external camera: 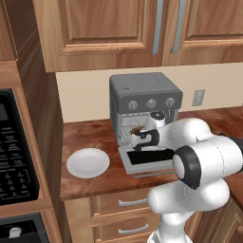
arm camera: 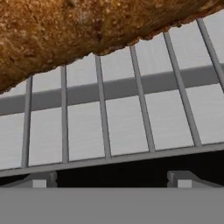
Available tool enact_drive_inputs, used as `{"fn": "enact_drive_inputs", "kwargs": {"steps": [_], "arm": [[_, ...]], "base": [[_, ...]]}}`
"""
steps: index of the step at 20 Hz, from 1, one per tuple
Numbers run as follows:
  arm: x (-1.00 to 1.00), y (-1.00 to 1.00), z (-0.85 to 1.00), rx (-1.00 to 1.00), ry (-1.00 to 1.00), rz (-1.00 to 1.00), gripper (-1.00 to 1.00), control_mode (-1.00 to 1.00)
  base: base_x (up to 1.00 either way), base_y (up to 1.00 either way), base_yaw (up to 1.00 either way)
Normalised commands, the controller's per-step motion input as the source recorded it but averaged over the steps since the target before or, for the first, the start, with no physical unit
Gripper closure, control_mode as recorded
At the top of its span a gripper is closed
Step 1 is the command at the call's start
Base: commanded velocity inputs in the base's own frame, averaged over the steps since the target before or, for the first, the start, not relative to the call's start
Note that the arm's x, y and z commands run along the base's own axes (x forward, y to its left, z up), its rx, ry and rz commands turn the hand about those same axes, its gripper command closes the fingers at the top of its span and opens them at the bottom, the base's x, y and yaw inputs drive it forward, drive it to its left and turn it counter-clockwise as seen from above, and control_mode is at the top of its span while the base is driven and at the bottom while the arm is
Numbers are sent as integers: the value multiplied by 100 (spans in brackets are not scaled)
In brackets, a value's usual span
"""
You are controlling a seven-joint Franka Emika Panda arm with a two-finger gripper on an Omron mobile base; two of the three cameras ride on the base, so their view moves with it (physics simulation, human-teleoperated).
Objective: Pull the toaster oven rack outwards. Pick up the baguette from the plate and place it on the toaster oven rack. Close the toaster oven door fully and set the temperature to the lowest setting.
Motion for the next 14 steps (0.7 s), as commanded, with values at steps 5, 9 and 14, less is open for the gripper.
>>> {"fn": "enact_drive_inputs", "kwargs": {"steps": [5, 9, 14], "arm": [[33, 7, 13, 0, -8, -1, -100, -100], [35, 5, 16, 0, -13, -2, -100, -100], [47, 2, 5, 0, -10, -2, -100, -100]], "base": [[0, 0, 0], [0, 0, 0], [0, 0, 0]]}}
